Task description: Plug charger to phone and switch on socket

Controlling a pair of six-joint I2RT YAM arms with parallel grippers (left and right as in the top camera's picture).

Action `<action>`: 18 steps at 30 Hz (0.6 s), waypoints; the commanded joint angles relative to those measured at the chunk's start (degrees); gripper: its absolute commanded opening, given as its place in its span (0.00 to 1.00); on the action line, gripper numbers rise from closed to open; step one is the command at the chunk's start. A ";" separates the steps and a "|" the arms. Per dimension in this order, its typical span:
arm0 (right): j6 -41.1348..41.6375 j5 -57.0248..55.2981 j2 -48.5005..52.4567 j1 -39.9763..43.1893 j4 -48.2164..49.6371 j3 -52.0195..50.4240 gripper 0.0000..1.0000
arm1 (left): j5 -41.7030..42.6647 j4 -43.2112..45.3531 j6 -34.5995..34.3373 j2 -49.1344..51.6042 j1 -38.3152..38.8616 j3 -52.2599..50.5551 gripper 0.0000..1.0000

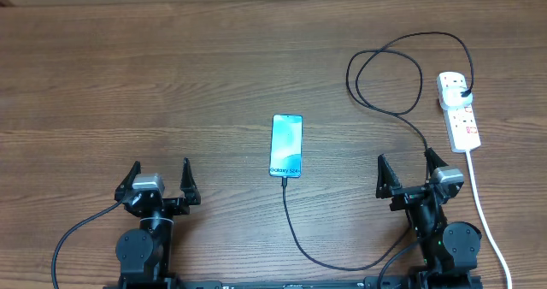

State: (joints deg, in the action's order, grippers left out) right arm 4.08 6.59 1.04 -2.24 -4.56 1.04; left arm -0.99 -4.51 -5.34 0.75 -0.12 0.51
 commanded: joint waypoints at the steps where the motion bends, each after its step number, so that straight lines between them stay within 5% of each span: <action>1: -0.07 -0.79 0.00 0.22 0.20 -0.57 1.00 | 0.81 0.07 1.53 -0.37 -0.33 -0.24 1.00; 18: -0.39 -2.08 -0.90 2.86 -0.09 -0.57 1.00 | 0.83 0.09 1.53 -0.37 -0.33 -0.24 0.99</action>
State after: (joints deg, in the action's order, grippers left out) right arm 4.08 5.61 0.84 -0.86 -4.62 1.04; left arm -1.02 -4.49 -5.34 0.75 -0.12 0.51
